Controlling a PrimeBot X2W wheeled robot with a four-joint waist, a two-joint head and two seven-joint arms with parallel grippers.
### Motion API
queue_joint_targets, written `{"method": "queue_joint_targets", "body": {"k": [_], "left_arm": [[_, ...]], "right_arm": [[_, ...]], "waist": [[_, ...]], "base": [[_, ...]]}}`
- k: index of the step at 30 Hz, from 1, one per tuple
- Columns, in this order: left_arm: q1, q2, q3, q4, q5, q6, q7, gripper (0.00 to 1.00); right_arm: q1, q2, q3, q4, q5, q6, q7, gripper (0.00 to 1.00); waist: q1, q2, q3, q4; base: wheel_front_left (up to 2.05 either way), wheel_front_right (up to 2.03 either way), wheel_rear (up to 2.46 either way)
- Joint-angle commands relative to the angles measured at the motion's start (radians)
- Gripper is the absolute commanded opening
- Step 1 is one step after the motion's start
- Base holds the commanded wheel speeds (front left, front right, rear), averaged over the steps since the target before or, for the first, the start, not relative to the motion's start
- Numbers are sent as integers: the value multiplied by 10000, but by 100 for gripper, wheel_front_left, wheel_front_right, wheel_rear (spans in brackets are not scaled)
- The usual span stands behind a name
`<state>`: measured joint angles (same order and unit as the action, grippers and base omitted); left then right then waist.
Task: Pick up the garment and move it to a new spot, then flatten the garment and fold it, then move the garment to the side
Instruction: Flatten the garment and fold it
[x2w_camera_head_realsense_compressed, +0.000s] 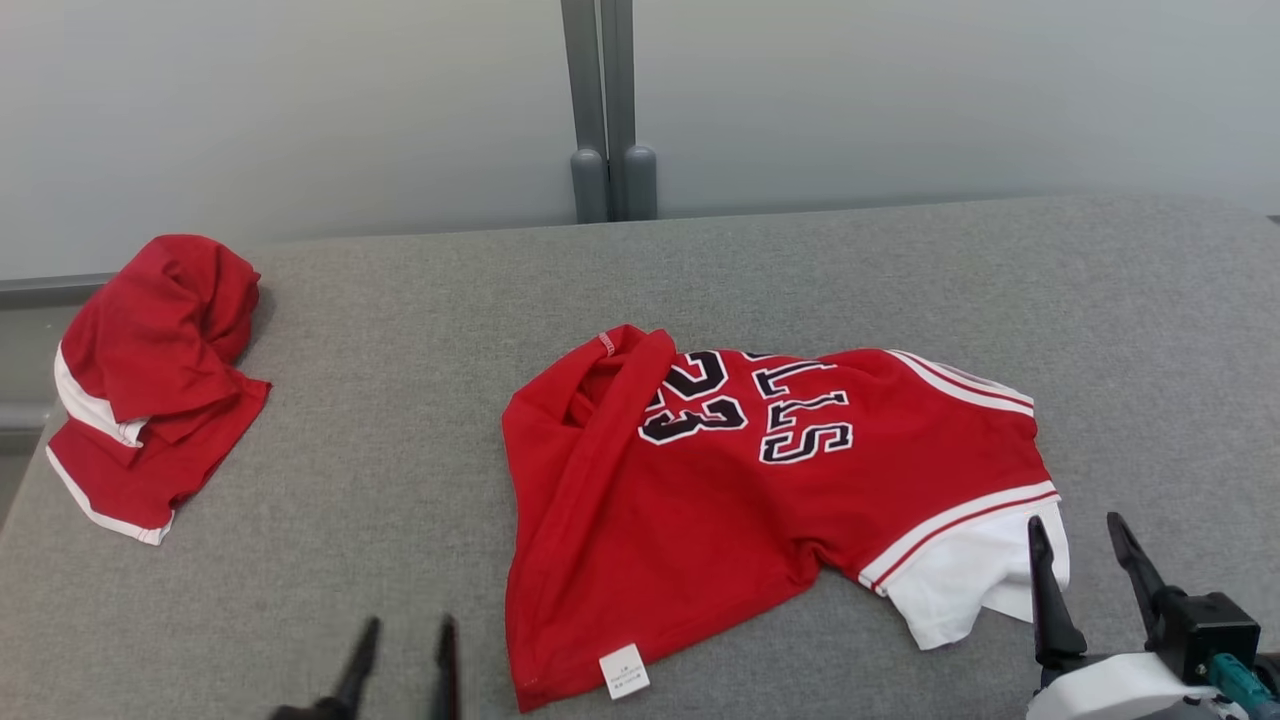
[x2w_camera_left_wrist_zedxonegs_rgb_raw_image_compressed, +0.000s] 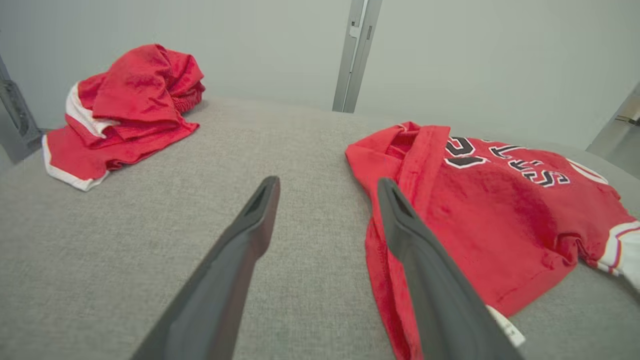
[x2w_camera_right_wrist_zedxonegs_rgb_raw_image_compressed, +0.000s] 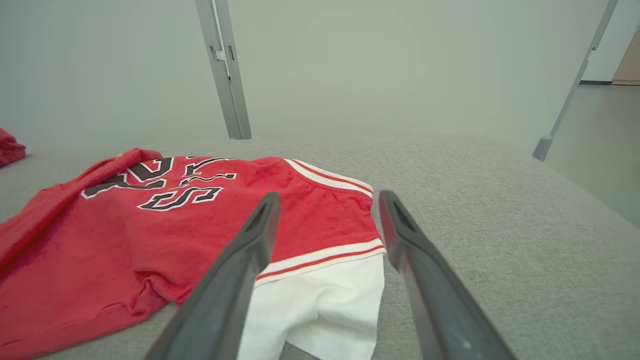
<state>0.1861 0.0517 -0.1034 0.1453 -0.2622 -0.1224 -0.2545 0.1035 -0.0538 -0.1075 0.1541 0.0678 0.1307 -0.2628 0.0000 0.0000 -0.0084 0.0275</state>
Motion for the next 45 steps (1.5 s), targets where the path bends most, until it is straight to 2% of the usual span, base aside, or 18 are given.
{"method": "queue_joint_targets", "body": {"k": [1, 4, 11, 16, 22, 23, 24, 25, 26, 28, 30, 33, 39, 42, 45], "left_arm": [[1, 182, -493, 175, 92, -57, 275, 100], [-194, 379, -1019, 471, -203, -67, 1256, 100], [-411, 753, -1946, 145, -1078, -90, 3792, 100], [-605, 942, -2290, 130, -1460, -93, 4271, 100], [-965, 892, -2543, 543, -1853, -93, 4039, 100], [-1051, 955, -2669, 671, -1911, -94, 4091, 29], [-1121, 1007, -2742, 747, -1977, -95, 4056, 0], [-1173, 1042, -2799, 828, -2016, -94, 3986, 0], [-1202, 1074, -2852, 837, -2101, -96, 3919, 0], [-1195, 1120, -2755, 781, -2232, -94, 3758, 0], [-1057, 1276, -2722, 458, -2444, -95, 3754, 0], [-694, 1492, -2591, -925, -3226, -96, 3837, 0], [-588, 2563, -1787, -5398, -4861, -95, 4294, 0], [-1374, 3033, -848, -7221, -5687, -62, 4621, 0], [-2835, 3346, 42, -7907, -6568, 200, 5165, 0]], "right_arm": [[89, -165, 94, 146, -53, 1, -29, 100], [-33, -585, 445, 915, -271, 1, 411, 100], [-869, -894, 453, 1719, -163, -4, 2895, 100], [-1266, -929, 382, 1989, -278, -2, 3725, 100], [-1793, -718, 634, 2329, -235, -2, 3946, 100], [-1898, -679, 797, 2481, -127, -2, 4028, 100], [-1981, -664, 911, 2582, -27, 2, 4066, 100], [-2067, -720, 1105, 2665, 43, 4, 4050, 4], [-2132, -705, 1165, 2707, 272, 4, 4012, 0], [-2129, -831, 1336, 2676, 586, 2, 4154, 0], [-2088, -905, 1182, 2169, 966, -5, 4025, 0], [-1743, -1046, 1006, 738, 1699, -2, 4123, 0], [-913, -1638, 315, -4272, 4235, 1, 5234, 0], [-1473, -1870, -480, -6473, 5749, 2, 6027, 0], [-2786, -2110, -1478, -7164, 6901, 4, 6879, 0]], "waist": [[0, 0, 26, -51], [0, 0, 114, -100], [0, 0, 707, -147], [0, 0, 1062, -91], [0, 0, 1447, -175], [0, 0, 1481, -214], [0, 0, 1501, -252], [0, 0, 1515, -287], [0, 0, 1515, -323], [0, 0, 1466, -400], [0, 0, 1409, -511], [0, 0, 1366, -662], [0, 0, 1670, -823], [0, 0, 2169, -974], [0, 0, 2778, -1017]], "base": [[0, 0, 0], [0, 0, 0], [0, 0, 0], [0, 0, 0], [0, 0, 0], [0, 0, 0], [0, 0, 0], [0, 0, 0], [0, 0, 0], [0, 0, 0], [0, 0, 0], [0, 0, 0], [0, 0, 0], [0, 0, 0], [0, 0, 0]]}}
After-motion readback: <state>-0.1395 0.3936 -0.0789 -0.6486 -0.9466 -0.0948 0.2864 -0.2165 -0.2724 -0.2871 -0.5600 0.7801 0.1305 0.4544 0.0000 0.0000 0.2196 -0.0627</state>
